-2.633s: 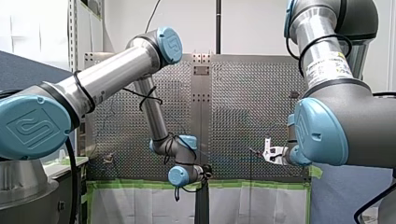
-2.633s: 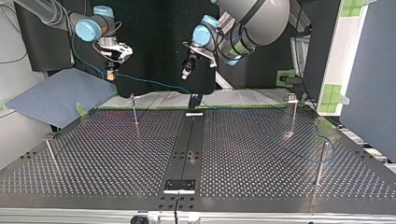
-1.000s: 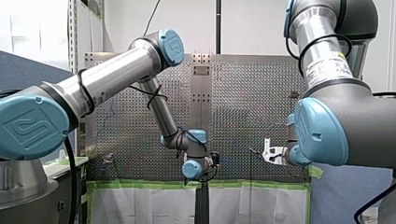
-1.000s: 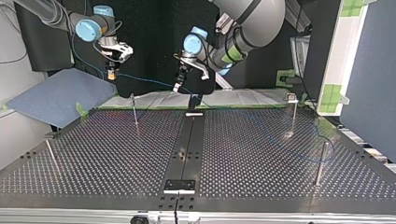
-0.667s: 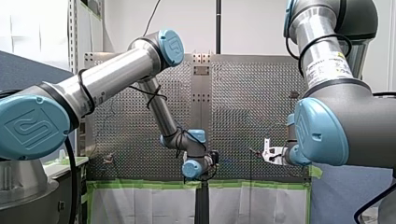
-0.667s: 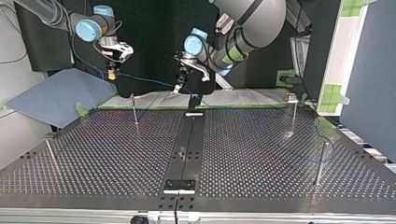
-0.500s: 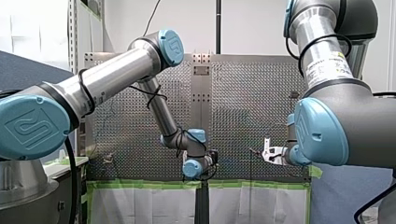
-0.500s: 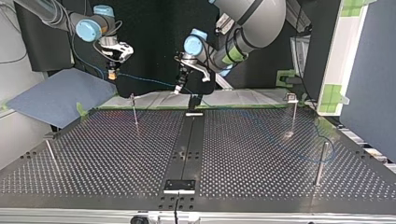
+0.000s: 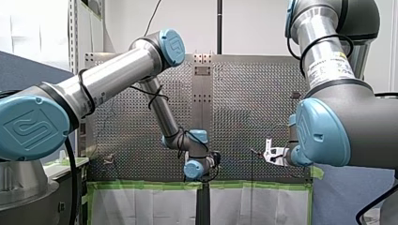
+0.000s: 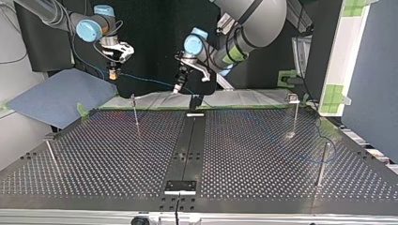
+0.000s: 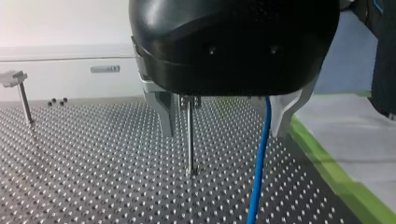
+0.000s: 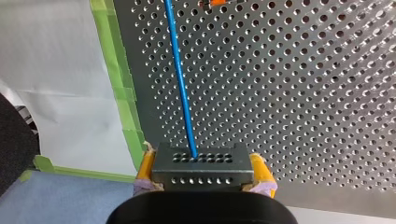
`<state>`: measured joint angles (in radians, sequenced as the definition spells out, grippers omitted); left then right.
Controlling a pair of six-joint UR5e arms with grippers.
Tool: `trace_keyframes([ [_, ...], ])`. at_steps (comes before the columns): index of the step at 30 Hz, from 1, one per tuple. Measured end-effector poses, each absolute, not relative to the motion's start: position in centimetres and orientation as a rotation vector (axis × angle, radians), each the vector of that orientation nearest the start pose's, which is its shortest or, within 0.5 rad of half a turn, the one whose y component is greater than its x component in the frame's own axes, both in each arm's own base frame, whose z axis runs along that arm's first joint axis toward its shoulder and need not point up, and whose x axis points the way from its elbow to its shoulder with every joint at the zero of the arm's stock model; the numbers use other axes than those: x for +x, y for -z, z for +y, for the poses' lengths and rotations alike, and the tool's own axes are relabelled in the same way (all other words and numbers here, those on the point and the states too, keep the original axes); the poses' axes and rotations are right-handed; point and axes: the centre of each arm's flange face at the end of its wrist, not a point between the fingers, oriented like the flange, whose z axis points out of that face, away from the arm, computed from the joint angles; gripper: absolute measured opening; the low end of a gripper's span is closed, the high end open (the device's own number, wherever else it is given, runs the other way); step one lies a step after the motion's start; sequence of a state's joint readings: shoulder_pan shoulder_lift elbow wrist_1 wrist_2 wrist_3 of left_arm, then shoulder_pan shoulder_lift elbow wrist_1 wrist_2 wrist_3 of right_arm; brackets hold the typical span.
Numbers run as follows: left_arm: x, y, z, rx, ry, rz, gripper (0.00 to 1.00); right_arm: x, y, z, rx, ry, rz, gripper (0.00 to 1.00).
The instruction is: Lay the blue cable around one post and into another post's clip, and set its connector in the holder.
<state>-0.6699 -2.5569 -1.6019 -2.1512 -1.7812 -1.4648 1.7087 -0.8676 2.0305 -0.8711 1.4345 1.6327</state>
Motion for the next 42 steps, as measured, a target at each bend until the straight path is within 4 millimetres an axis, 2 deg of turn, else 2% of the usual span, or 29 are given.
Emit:
trace_keyframes([
  [7,43.7,4.1,-50.0,0.496,0.3,1.555,1.0,21.0,-0.4,-47.6,1.577,-1.302,-1.332,0.0],
  [19,43.9,3.7,-50.5,0.484,0.321,1.552,1.0,21.1,-0.4,-47.5,1.582,-1.301,-1.33,0.0],
  [20,43.9,3.7,-50.5,0.484,0.322,1.553,0.91,21.1,-0.4,-47.5,1.582,-1.301,-1.33,0.0],
  [21,43.9,3.7,-50.6,0.485,0.323,1.556,0.91,21.1,-0.4,-47.5,1.582,-1.3,-1.329,0.0],
  [22,43.8,3.7,-50.6,0.486,0.323,1.558,0.75,21.1,-0.4,-47.5,1.582,-1.3,-1.329,0.0],
  [23,43.8,3.7,-50.7,0.486,0.324,1.56,0.64,21.1,-0.4,-47.5,1.582,-1.3,-1.329,0.0],
  [24,43.7,3.7,-50.7,0.486,0.324,1.563,0.64,21.1,-0.4,-47.5,1.582,-1.3,-1.328,0.0],
  [25,43.7,3.7,-50.7,0.485,0.323,1.564,0.49,21.1,-0.4,-47.5,1.581,-1.3,-1.327,0.0],
  [26,43.6,3.8,-50.7,0.484,0.322,1.566,0.42,21.1,-0.4,-47.6,1.581,-1.3,-1.327,0.0],
  [28,43.6,3.8,-50.7,0.483,0.321,1.568,0.42,21.1,-0.4,-47.6,1.58,-1.3,-1.326,0.0],
  [29,43.5,3.8,-50.7,0.483,0.32,1.569,0.47,21.0,-0.4,-47.6,1.579,-1.299,-1.326,0.0],
  [42,43.5,3.7,-50.9,0.472,0.335,1.582,0.47,21.2,-0.4,-47.5,1.583,-1.299,-1.324,0.0],
])
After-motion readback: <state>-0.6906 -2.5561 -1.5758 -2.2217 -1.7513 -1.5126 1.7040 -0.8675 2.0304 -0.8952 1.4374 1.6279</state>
